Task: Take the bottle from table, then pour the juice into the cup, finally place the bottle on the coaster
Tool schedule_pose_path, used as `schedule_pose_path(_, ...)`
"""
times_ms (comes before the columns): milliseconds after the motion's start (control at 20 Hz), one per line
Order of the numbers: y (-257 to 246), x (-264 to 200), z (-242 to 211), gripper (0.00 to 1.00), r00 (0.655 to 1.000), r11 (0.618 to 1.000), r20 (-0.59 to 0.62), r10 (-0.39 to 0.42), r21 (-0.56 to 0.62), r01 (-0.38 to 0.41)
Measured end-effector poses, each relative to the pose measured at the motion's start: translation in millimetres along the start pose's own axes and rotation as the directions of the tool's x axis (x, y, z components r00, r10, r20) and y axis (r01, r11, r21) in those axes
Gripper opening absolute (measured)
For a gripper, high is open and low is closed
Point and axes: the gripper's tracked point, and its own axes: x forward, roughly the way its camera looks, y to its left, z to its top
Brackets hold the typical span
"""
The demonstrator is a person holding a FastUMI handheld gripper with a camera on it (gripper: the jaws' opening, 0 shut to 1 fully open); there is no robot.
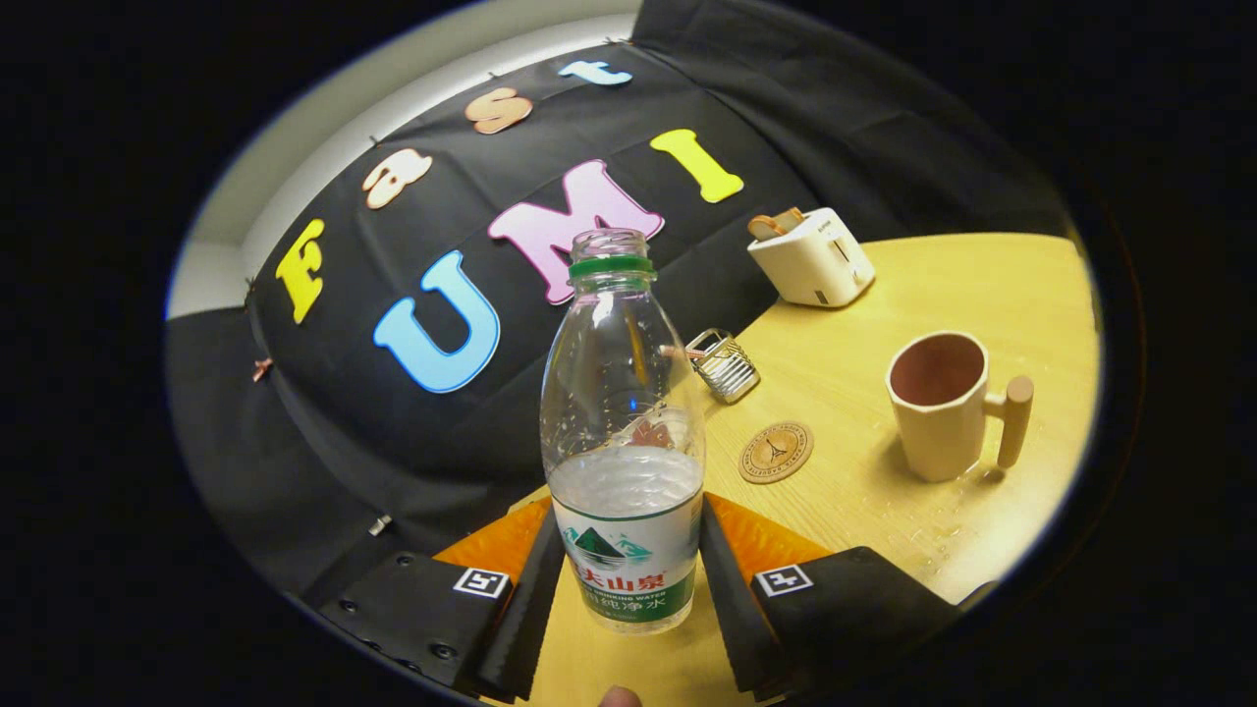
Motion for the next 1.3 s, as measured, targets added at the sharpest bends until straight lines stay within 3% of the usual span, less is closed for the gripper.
schedule_pose_path(200, -6.5, 2.7, -1.8, 0.76, 1.000, 0.985, -0.015, 0.003, 0.171, 0.000)
schedule_pose_path(450, -16.1, 2.4, 0.6, 0.76, 1.000, 0.938, -0.019, 0.003, 0.346, 0.004)
schedule_pose_path(850, -30.3, 6.8, 5.8, 0.75, 0.999, 0.830, -0.036, -0.012, 0.557, 0.030)
schedule_pose_path(1300, -39.1, 11.7, 13.4, 0.76, 0.999, 0.711, -0.034, -0.029, 0.702, 0.045)
